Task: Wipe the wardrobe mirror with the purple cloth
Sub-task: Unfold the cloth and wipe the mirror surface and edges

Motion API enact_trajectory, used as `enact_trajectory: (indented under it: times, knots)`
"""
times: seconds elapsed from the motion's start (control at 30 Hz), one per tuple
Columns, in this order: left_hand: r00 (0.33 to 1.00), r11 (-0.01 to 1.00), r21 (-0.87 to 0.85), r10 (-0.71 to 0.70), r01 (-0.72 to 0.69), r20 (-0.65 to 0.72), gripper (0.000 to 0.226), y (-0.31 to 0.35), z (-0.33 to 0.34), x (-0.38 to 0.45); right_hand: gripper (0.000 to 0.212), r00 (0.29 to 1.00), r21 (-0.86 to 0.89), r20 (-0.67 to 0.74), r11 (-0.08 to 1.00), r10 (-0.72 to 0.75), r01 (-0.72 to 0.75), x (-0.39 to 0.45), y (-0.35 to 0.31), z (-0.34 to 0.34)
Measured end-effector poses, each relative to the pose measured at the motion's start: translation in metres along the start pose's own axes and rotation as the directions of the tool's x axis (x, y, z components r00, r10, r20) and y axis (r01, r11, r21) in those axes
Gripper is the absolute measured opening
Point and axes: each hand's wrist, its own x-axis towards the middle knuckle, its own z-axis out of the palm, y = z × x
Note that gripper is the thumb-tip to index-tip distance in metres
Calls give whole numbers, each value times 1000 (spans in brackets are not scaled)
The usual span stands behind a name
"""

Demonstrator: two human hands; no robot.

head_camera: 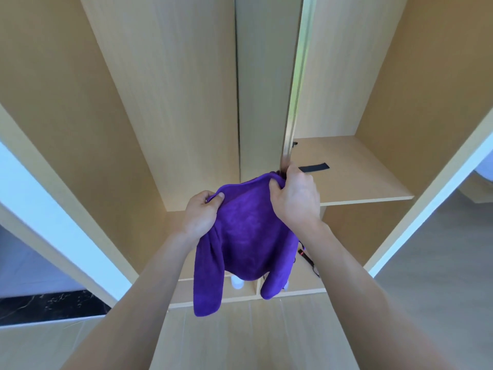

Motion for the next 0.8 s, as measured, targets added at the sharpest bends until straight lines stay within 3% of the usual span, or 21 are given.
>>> enact_trajectory:
  times: [0.27,0.43,0.57,0.8]
  knots:
    - [999,998,17,53,-53,-6,26,20,42,10,8,995,127,83,989,63,-73,26,43,-30]
    - [999,999,-34,35,-36,-31,37,40,65,27,32,995,176,78,981,67,-80,56,74,-37]
    - [987,1000,-14,20,-23,-158,44,51,75,42,40,993,223,73,969,89,-103,85,96,-38]
    - [964,995,87,75,-54,-255,54,61,92,66,24,981,328,179,935,78,-134,137,127,-25]
